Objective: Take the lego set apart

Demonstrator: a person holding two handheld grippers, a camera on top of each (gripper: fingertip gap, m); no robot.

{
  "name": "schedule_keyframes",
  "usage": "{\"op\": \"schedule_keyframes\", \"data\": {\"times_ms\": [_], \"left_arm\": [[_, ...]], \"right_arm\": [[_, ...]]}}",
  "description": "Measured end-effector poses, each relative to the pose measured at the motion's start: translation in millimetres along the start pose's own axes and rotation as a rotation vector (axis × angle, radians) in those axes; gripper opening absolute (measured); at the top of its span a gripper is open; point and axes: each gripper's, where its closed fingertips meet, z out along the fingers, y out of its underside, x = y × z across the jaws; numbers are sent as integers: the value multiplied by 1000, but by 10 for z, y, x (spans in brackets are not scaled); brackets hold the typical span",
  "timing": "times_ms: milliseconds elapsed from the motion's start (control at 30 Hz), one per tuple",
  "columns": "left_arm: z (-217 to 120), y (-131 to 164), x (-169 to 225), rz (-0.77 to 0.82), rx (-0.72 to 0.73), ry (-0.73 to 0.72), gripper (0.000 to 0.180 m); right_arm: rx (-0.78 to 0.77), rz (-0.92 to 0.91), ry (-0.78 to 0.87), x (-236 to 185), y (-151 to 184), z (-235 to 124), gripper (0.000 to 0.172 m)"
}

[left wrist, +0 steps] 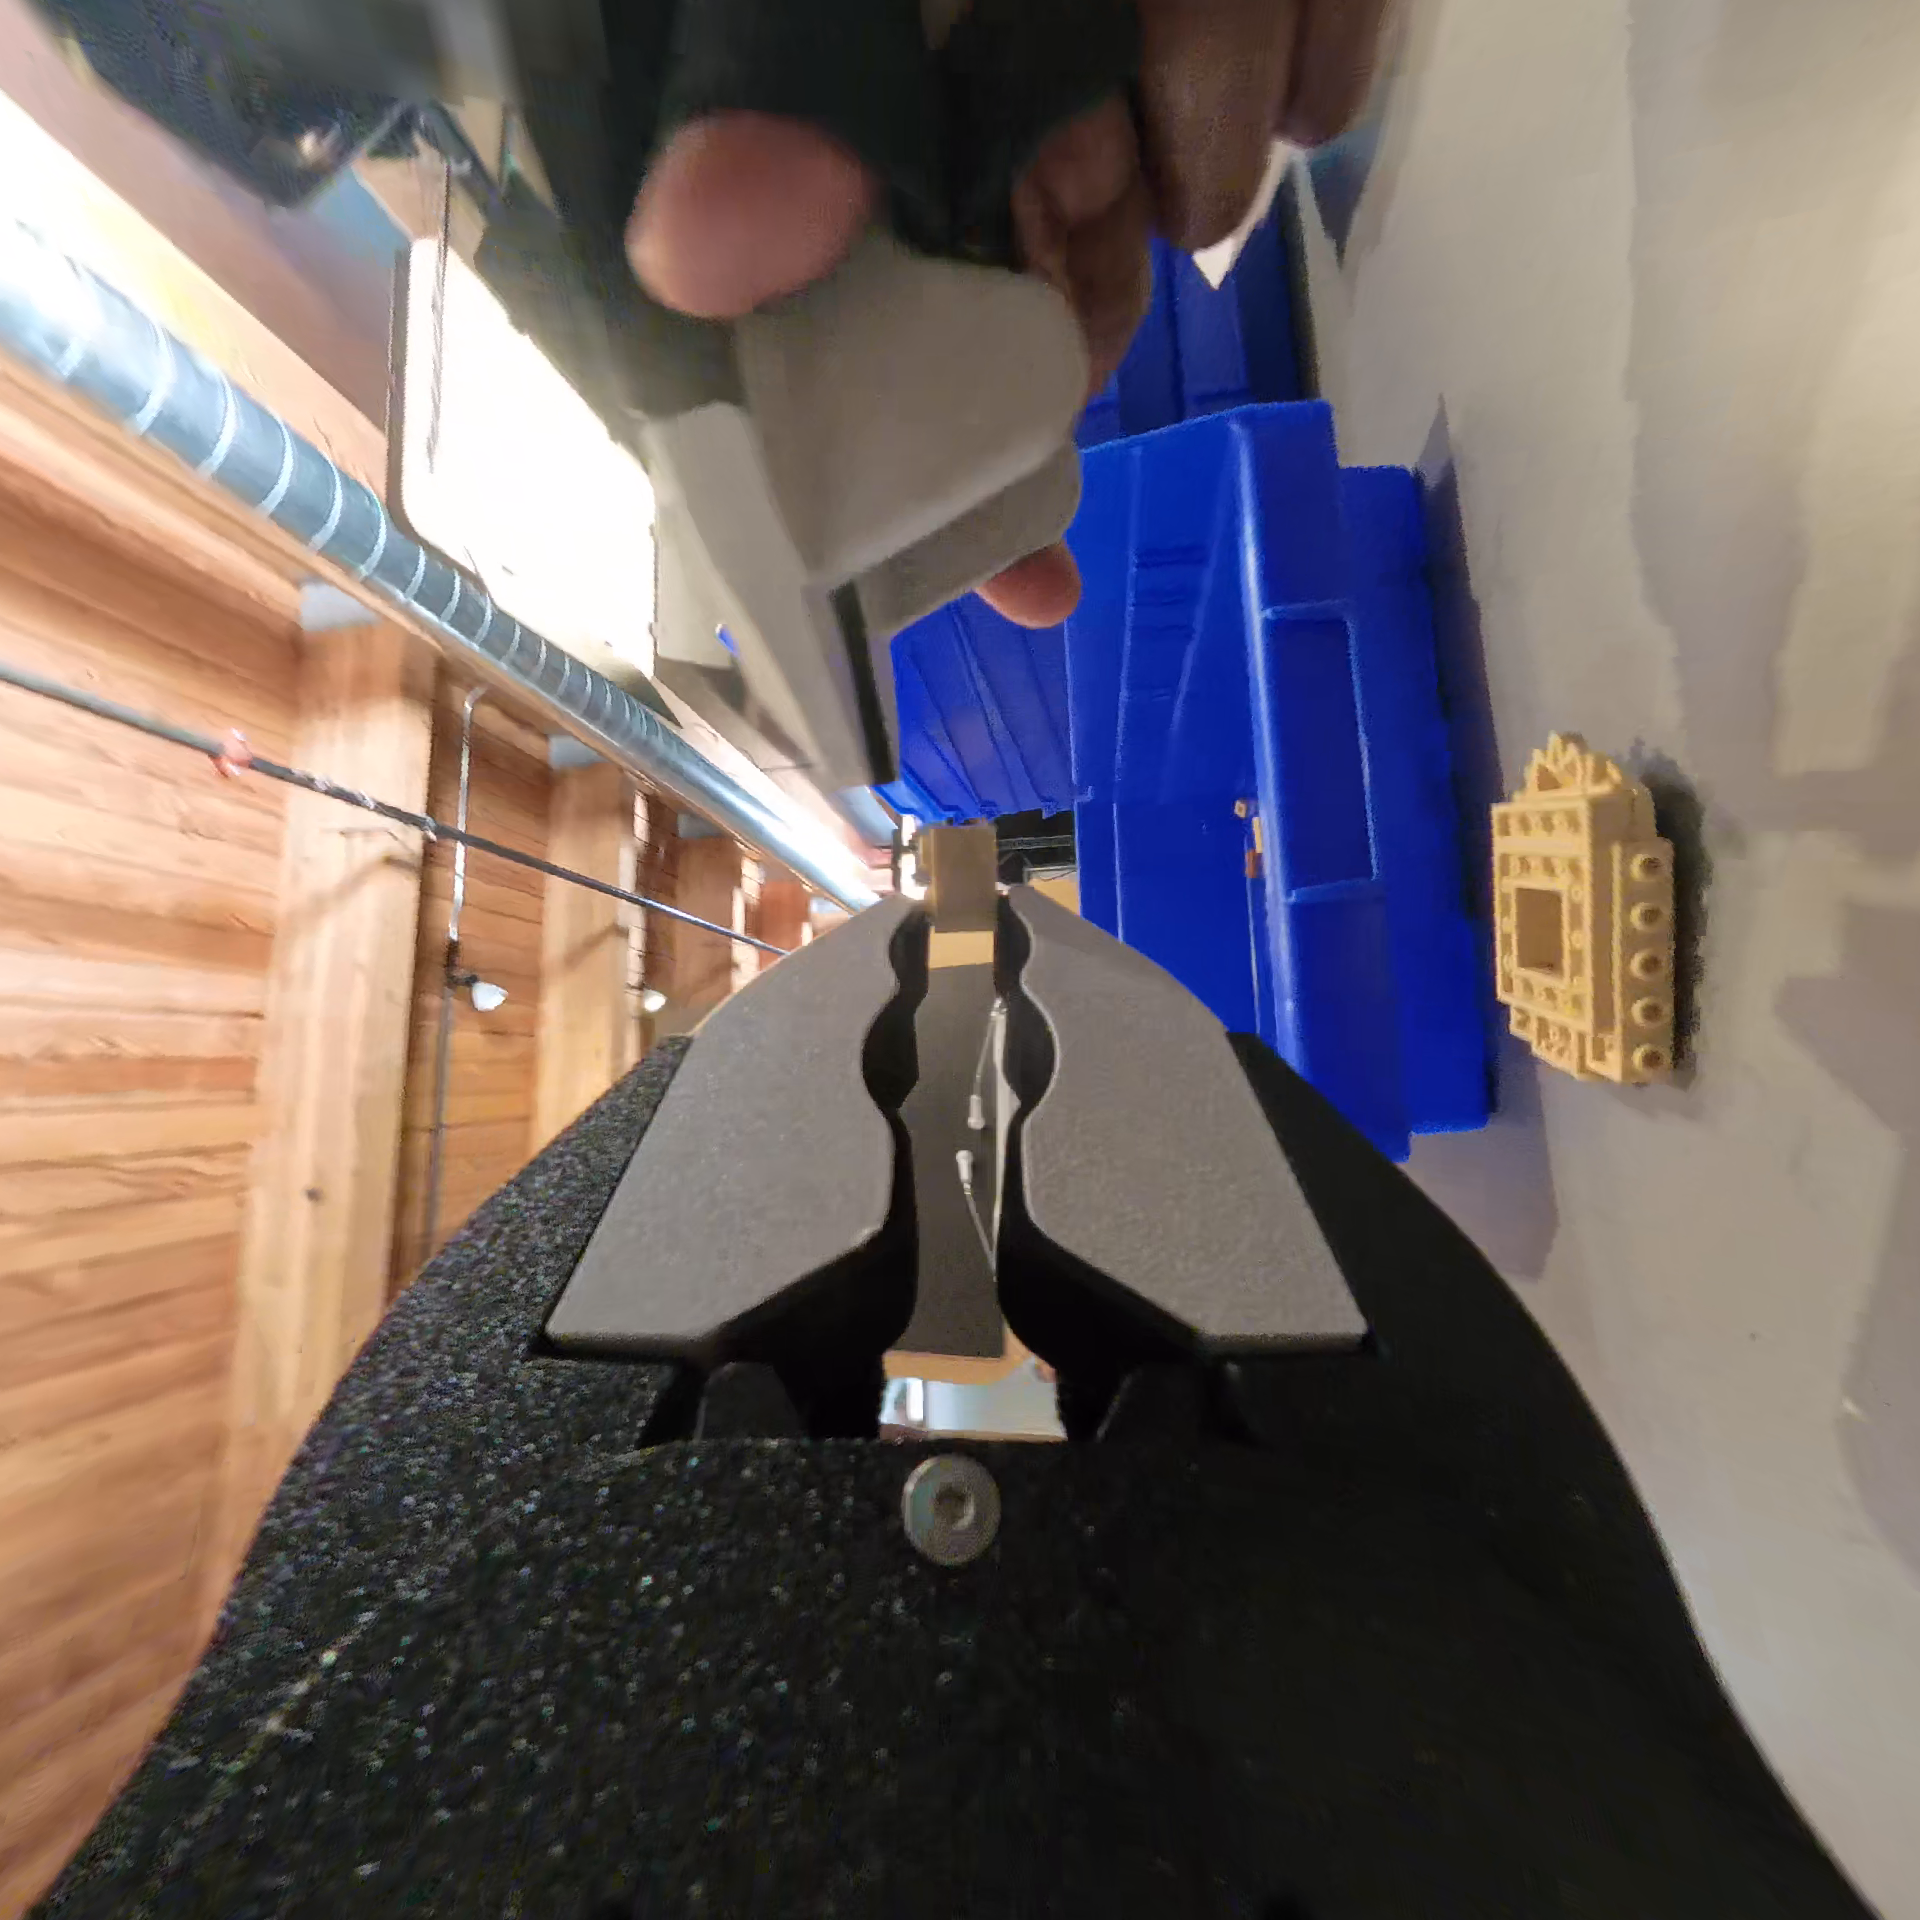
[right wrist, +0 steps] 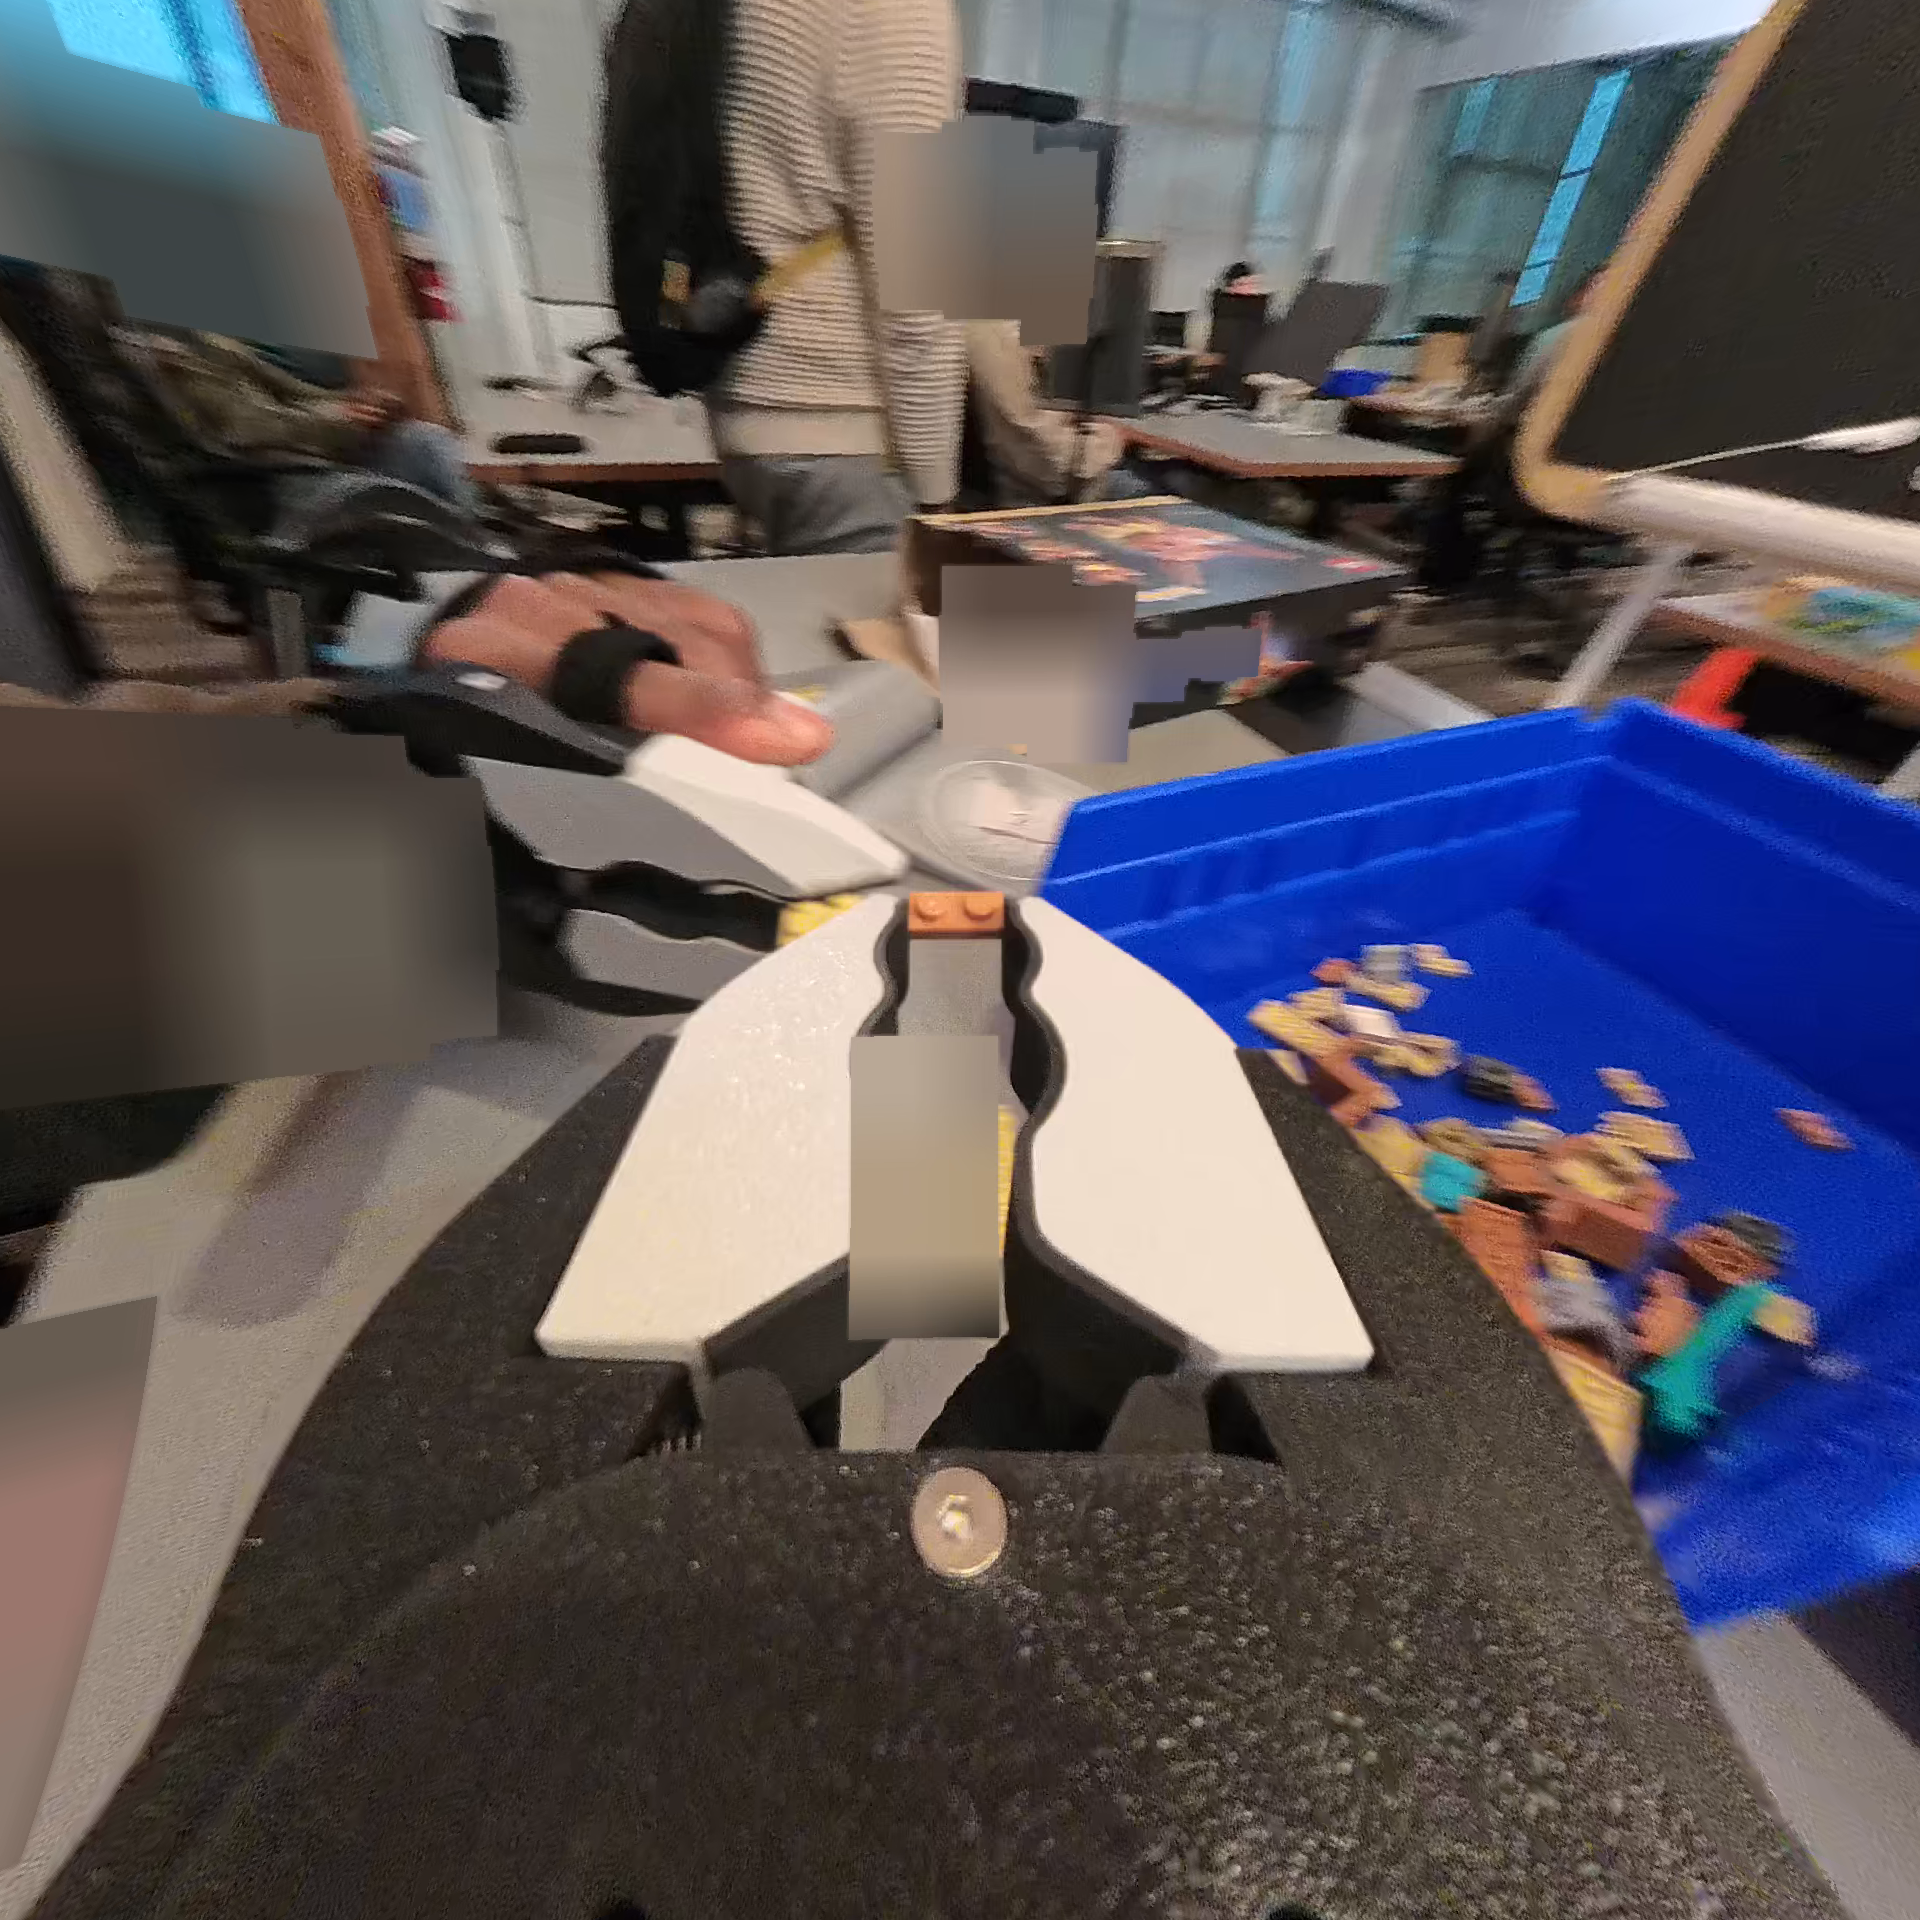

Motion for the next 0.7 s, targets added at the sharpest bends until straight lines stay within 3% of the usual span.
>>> {"op": "schedule_keyframes", "data": {"times_ms": [67, 167, 233, 300, 433, 567, 700], "left_arm": [[32, 48, -8, -78, -24, 13, 11], [94, 166, 44, -165, -82, 42, 12], [111, 269, 91, -206, -126, 59, 11], [114, 363, 127, -268, -151, 76, 11], [123, 467, 100, -391, -154, 72, 12], [101, 404, 30, -481, -97, 55, 12], [90, 311, -11, -555, -50, 57, 12]], "right_arm": [[-29, -43, 148, 292, 6, 25, 16], [-189, -50, 396, 886, 132, 122, 22], [-274, -27, 462, 1120, 222, 187, 41], [-277, -8, 482, 1204, 260, 196, 45], [-218, -81, 431, 1073, 224, 78, 43], [-140, -39, 111, 451, 204, 126, 35], [-134, -19, -21, 86, 194, 247, 35]]}}
